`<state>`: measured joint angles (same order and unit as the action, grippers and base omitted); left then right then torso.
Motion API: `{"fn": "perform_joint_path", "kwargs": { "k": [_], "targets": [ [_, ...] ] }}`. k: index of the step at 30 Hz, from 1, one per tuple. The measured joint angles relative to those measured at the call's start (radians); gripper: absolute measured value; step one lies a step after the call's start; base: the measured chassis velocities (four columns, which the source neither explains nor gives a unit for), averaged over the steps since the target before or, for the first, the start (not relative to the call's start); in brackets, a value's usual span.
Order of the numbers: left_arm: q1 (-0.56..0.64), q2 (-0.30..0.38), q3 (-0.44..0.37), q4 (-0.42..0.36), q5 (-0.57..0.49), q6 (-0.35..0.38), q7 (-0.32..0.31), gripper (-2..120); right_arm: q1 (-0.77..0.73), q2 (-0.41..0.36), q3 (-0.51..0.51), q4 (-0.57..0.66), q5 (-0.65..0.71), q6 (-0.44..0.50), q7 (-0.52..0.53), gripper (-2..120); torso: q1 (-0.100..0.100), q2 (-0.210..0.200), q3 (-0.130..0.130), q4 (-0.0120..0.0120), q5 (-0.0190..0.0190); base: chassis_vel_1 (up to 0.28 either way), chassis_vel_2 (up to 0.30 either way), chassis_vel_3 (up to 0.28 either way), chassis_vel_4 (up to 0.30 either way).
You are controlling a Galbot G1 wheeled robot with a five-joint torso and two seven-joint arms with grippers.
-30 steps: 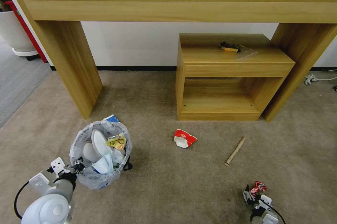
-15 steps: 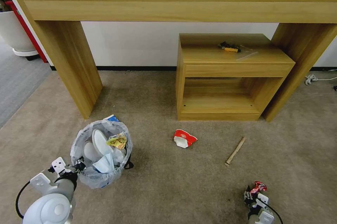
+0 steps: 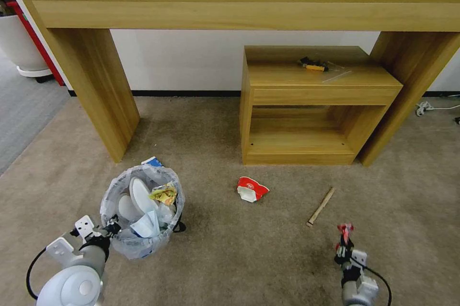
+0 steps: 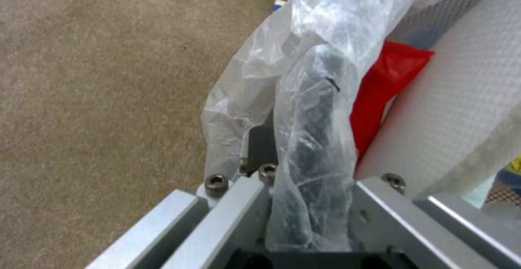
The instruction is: Pick up the trash bin and place the garbage on the floor into it.
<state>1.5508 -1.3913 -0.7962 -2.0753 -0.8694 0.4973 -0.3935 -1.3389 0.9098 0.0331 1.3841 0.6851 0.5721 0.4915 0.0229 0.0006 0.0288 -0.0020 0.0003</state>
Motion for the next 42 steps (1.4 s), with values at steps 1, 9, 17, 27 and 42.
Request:
{"fn": "perform_joint_path", "kwargs": {
  "k": [1,9,17,27,42],
  "targets": [
    [0.0,0.0,0.0,0.0,0.0,0.0,0.0,0,0.0,0.0,0.0,0.0,0.0,0.0,0.0,14,0.0,0.0,0.0,0.0,0.0,0.0,0.0,0.0,0.0],
    [0.002,0.0,0.016,-0.006,0.004,0.007,-0.005,0,0.146,-0.105,-0.083,0.123,-0.055,-0.004,-0.06,14,0.0,0.0,0.0,0.0001,0.0,0.0,0.0,0.0,0.0],
    [-0.002,0.023,0.034,-0.001,0.007,0.014,-0.01,0,0.297,-0.167,-0.164,0.264,-0.024,-0.07,-0.104,14,0.0,0.0,0.0,0.0002,0.0003,0.0,0.0,0.0,0.0],
    [-0.02,0.027,0.062,0.016,0.015,0.019,-0.014,0,0.566,-0.163,-0.431,0.366,0.047,-0.103,-0.149,13,0.0,0.0,0.0,0.0,0.0001,0.0,0.0,0.0,0.0],
    [-0.025,0.003,0.079,0.011,0.041,0.02,-0.014,0,0.851,-0.047,-0.745,0.395,0.172,-0.069,-0.231,12,0.0,0.0,0.0,0.0001,-0.0002,0.0,0.0,0.0,0.0]
  ]
}}
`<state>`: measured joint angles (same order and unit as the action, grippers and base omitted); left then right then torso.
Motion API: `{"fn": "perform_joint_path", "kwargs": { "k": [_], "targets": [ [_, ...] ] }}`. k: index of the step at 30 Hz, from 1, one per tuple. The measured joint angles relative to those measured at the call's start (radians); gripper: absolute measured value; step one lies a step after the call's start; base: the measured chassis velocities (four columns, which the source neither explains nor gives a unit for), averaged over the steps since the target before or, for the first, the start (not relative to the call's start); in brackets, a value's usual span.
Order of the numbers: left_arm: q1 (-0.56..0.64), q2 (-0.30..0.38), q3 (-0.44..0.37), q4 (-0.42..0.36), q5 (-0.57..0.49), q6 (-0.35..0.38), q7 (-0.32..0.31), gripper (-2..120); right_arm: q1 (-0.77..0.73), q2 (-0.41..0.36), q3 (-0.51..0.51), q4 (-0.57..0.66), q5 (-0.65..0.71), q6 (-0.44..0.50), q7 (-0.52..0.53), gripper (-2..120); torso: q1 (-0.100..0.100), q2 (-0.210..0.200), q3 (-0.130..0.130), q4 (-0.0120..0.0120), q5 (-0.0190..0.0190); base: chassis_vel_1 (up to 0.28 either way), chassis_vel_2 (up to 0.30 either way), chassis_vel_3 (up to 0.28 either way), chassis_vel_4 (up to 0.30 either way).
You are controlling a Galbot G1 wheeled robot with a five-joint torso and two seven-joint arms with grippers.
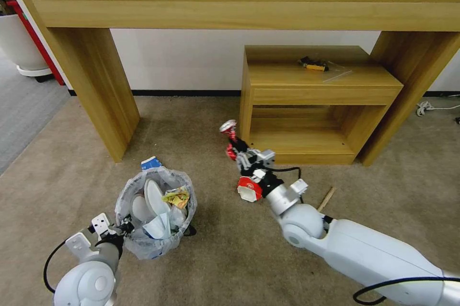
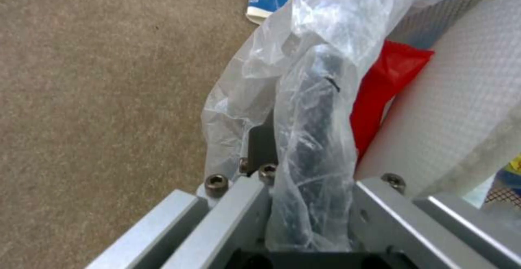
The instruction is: Pick up the trash bin and place the garbage on the floor into it.
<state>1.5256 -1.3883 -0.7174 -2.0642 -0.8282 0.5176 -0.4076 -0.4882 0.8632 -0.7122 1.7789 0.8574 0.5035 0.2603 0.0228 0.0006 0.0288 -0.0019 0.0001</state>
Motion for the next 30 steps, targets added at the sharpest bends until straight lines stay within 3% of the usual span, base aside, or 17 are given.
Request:
{"fn": "perform_joint_path", "kwargs": {
  "k": [13,20,30],
  "targets": [
    [-0.014,-0.013,0.015,0.0,0.01,0.001,0.0,0,0.126,0.092,-0.173,-0.039,0.007,0.011,-0.008,11,0.0,0.0,0.0,0.0,0.0,0.0,0.0,0.0,0.0],
    [-0.02,-0.008,0.015,0.0,0.003,0.003,0.0,0,0.149,0.188,-0.302,-0.113,-0.029,0.017,0.001,11,0.0,0.0,0.0,-0.0001,0.0,0.0,0.0,0.0,0.0],
    [-0.023,-0.014,0.016,-0.004,-0.001,0.003,-0.001,0,0.153,0.314,-0.365,-0.183,-0.051,0.021,0.015,10,0.0,0.0,0.0,0.0,0.0,0.0,0.0,0.0,0.0]
  ]
}}
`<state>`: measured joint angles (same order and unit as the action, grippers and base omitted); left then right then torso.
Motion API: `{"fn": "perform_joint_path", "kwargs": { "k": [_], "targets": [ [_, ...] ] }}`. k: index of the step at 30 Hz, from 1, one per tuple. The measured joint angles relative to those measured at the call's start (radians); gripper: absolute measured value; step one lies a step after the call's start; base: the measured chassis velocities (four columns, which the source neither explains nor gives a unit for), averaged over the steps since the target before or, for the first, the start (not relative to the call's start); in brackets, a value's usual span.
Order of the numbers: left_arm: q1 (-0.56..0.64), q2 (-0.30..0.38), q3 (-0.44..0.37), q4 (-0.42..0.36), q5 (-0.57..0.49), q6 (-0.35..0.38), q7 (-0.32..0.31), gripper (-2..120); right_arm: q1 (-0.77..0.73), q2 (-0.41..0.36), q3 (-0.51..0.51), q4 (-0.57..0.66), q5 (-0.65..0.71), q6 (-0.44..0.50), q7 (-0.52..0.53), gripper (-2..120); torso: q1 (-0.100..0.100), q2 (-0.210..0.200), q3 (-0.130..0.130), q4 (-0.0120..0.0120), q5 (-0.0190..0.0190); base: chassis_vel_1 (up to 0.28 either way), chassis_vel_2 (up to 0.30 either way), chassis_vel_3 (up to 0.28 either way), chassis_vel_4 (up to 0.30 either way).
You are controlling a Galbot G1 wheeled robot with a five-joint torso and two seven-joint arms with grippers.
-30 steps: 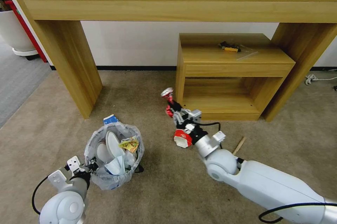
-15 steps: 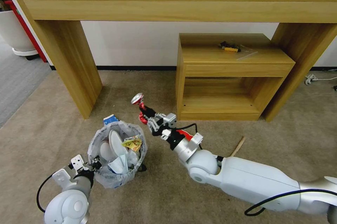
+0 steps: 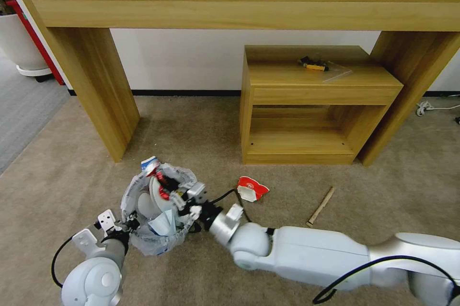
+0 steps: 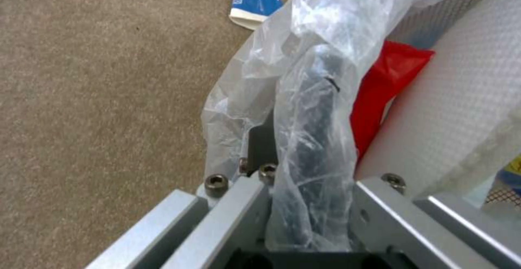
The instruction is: Pick up the trash bin and place the garbage on the floor into it.
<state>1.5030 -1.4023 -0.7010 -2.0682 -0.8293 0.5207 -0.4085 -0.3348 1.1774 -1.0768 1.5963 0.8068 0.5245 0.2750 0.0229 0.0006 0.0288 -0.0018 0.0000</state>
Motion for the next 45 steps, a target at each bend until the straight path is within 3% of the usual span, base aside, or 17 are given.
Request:
{"fn": "perform_joint_path", "kwargs": {
  "k": [15,34,41,42,45],
  "targets": [
    [0.006,-0.007,-0.002,-0.012,-0.005,0.0,-0.001,0,-0.078,-0.038,0.012,-0.041,-0.068,0.003,-0.008,10,0.0,0.0,0.0,-0.0002,0.0002,0.0,0.0,0.0,0.0],
    [0.017,-0.017,0.005,-0.014,0.012,0.0,0.003,0,-0.102,-0.04,0.062,-0.028,-0.095,-0.007,0.018,78,0.0,0.0,0.0,-0.0001,0.0002,0.0,0.0,0.0,0.0],
    [0.016,-0.014,0.002,0.001,0.015,-0.001,0.006,0,-0.104,0.002,0.161,-0.01,-0.095,-0.022,0.088,97,0.0,0.0,0.0,-0.0001,0.0002,0.0,0.0,0.0,0.0],
    [0.009,-0.017,0.002,0.011,0.02,-0.004,0.008,0,-0.076,0.005,0.255,0.017,-0.065,-0.04,0.12,100,0.0,0.0,0.0,0.0001,0.0001,0.0,0.0,0.0,0.0],
    [0.006,-0.019,0.003,0.017,0.023,-0.005,0.009,0,-0.073,-0.02,0.311,0.033,-0.057,-0.049,0.133,100,0.0,0.0,0.0,0.0001,0.0002,0.0,0.0,0.0,0.0]
  ]
}}
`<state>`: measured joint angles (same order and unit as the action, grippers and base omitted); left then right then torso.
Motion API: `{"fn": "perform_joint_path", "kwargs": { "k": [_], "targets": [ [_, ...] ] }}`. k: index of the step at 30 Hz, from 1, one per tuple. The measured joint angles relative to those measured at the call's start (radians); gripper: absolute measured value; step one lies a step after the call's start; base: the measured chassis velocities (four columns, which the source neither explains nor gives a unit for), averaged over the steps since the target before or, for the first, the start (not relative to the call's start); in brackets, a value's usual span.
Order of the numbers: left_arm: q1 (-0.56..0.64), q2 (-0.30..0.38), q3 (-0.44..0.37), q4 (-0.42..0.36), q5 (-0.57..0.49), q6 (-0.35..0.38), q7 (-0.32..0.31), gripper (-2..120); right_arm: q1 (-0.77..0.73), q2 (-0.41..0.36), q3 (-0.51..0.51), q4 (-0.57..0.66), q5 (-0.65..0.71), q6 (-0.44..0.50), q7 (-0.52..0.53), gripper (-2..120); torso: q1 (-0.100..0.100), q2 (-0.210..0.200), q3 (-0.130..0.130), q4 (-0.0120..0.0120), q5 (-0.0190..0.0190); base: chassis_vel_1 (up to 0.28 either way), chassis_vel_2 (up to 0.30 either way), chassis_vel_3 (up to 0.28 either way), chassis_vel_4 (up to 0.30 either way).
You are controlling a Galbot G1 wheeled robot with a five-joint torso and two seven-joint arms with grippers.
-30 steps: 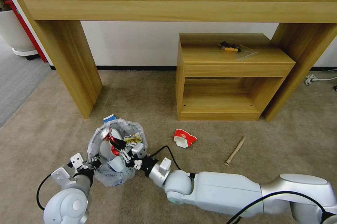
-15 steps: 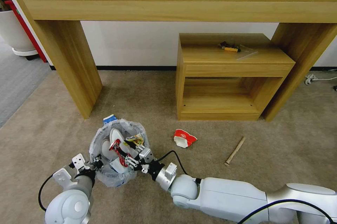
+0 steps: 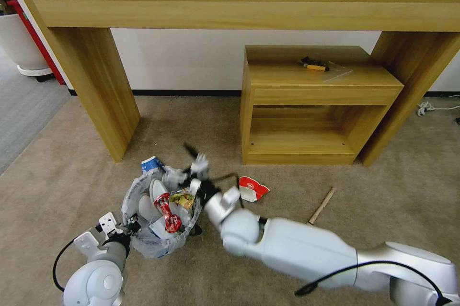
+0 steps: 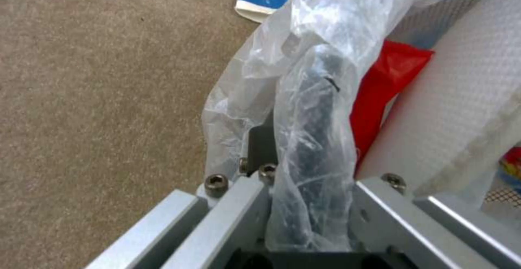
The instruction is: Pick up the trash bin and place the garbage on the floor into it.
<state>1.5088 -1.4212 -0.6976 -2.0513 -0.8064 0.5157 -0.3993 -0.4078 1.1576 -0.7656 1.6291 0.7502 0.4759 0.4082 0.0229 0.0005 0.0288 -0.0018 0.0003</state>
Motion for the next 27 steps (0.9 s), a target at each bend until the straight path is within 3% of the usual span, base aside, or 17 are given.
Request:
{"fn": "perform_joint_path", "kwargs": {
  "k": [4,8,12,20,27],
  "targets": [
    [-0.002,-0.001,-0.001,0.004,0.003,-0.001,0.001,0,-0.03,-0.066,0.088,0.035,0.005,-0.031,0.031,100,0.0,0.0,0.0,-0.0002,0.0,0.0,0.0,0.0,0.0],
    [0.002,0.008,-0.015,0.005,0.002,-0.002,0.002,0,-0.142,-0.184,0.26,0.061,-0.024,-0.102,0.116,100,0.0,0.0,0.0,-0.0003,0.0003,0.0,0.0,0.0,0.0],
    [0.003,0.013,-0.021,0.002,-0.001,-0.003,0.002,0,-0.255,-0.276,0.371,0.032,-0.093,-0.107,0.155,100,0.0,0.0,0.0,-0.0003,0.0003,0.0,0.0,0.0,0.0],
    [0.002,0.008,-0.013,-0.002,0.001,-0.003,0.003,0,-0.469,-0.338,0.562,-0.025,-0.225,0.005,0.16,100,0.0,0.0,0.0,-0.0003,0.0004,0.0,0.0,0.0,0.0],
    [0.005,0.005,-0.004,-0.009,0.005,-0.003,0.004,0,-0.585,-0.334,0.679,-0.032,-0.311,0.025,0.146,100,0.0,0.0,0.0,-0.0004,0.0,0.0,0.0,0.0,0.0]
  ]
}}
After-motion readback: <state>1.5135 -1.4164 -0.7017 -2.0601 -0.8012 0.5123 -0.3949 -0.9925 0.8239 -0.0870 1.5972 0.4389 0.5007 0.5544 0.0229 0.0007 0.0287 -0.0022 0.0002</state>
